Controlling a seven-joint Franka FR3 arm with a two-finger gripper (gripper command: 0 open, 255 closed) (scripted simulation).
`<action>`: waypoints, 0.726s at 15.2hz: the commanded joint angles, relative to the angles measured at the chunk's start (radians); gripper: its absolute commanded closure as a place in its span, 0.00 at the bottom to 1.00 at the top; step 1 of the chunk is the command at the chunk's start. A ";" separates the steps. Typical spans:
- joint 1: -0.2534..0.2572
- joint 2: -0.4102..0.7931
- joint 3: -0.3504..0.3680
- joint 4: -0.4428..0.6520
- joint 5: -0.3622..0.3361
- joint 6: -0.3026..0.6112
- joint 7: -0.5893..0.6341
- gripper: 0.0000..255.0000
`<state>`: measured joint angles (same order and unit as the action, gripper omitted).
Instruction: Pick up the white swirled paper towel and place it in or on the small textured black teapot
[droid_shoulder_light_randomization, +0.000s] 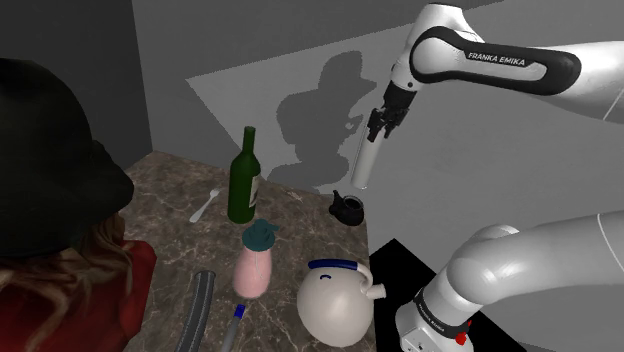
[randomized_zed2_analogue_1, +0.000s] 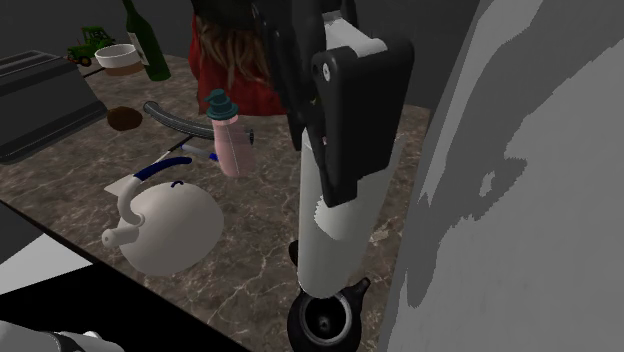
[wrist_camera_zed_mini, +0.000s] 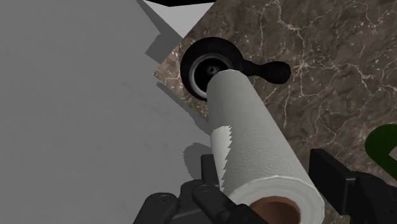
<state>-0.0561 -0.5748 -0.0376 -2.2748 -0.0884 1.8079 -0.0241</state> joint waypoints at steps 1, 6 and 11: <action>0.000 -0.005 -0.001 -0.034 -0.001 0.029 0.002 1.00; -0.001 -0.007 -0.002 -0.102 -0.004 0.096 0.006 1.00; -0.002 -0.002 -0.004 -0.167 -0.007 0.165 0.011 1.00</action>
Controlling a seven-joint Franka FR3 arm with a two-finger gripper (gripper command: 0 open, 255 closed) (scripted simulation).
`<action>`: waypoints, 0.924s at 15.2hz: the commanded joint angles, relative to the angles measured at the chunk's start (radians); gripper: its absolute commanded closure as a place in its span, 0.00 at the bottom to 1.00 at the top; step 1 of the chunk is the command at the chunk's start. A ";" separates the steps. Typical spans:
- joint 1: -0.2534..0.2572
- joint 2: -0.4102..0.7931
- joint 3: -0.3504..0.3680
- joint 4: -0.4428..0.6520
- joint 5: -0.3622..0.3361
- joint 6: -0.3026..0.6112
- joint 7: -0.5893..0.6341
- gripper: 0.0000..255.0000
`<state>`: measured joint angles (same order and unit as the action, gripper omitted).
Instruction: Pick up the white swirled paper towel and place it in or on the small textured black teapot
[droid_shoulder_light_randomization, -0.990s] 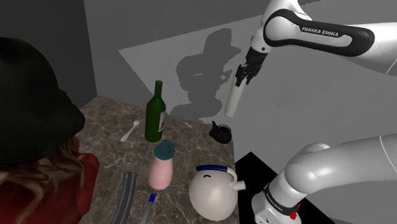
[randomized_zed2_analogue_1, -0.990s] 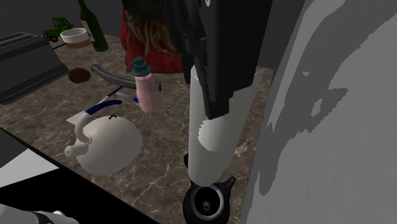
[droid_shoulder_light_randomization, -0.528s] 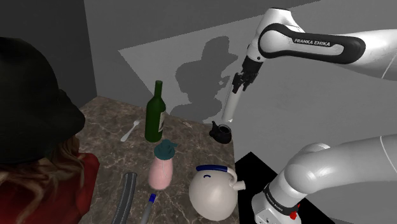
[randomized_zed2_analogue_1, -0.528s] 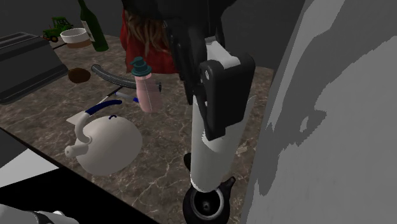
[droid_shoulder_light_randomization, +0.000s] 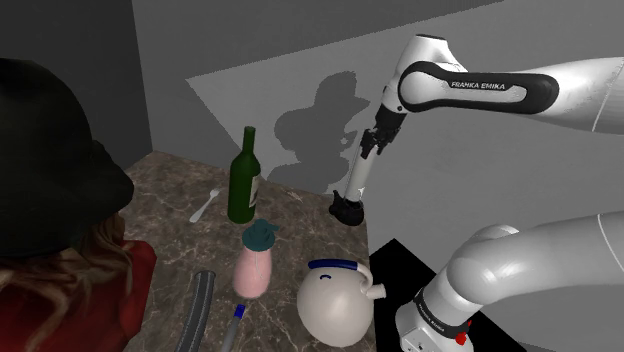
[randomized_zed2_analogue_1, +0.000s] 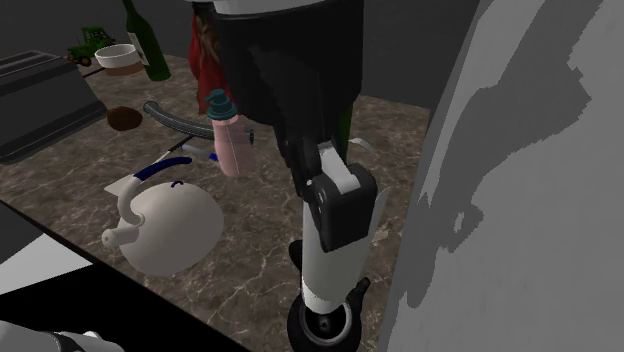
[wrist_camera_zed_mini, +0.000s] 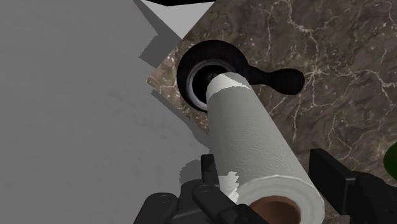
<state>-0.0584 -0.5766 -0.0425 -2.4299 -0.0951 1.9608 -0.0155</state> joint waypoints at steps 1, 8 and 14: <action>0.000 -0.001 0.001 -0.012 0.000 0.012 0.002 1.00; 0.000 -0.001 0.001 -0.012 0.000 0.012 0.002 1.00; 0.000 -0.001 0.001 -0.012 0.000 0.012 0.002 0.00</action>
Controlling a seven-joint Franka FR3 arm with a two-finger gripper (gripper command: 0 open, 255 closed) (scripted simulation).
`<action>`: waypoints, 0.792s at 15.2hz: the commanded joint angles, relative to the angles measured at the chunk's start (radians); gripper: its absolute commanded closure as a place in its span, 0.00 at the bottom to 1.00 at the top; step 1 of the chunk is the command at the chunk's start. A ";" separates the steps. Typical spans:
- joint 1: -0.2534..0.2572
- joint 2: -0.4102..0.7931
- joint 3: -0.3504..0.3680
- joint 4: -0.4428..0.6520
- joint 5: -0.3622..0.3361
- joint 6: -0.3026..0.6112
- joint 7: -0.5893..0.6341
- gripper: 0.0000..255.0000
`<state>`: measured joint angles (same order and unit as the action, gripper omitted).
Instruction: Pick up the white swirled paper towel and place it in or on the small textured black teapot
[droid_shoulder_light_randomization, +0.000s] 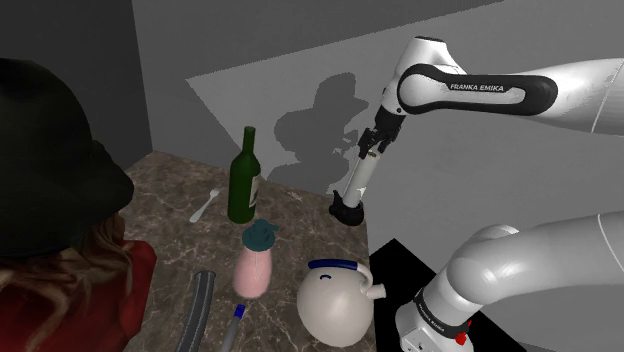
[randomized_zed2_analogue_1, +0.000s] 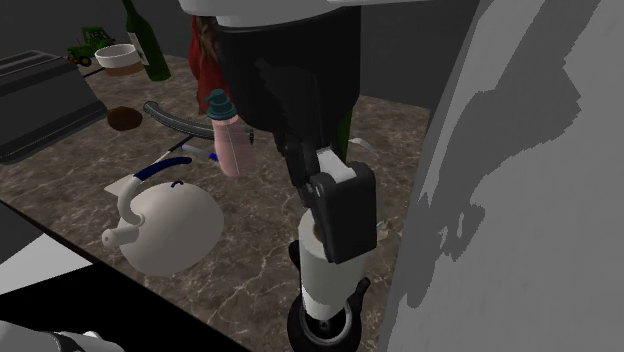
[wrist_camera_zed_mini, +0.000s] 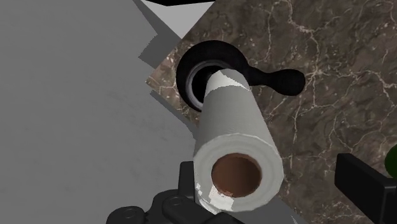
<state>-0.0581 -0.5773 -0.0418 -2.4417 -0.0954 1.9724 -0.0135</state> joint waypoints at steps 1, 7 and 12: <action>0.001 -0.008 0.002 0.028 0.002 -0.035 -0.001 0.00; 0.004 -0.020 0.009 0.111 0.007 -0.132 -0.002 0.00; 0.004 -0.020 0.009 0.111 0.007 -0.132 -0.002 0.00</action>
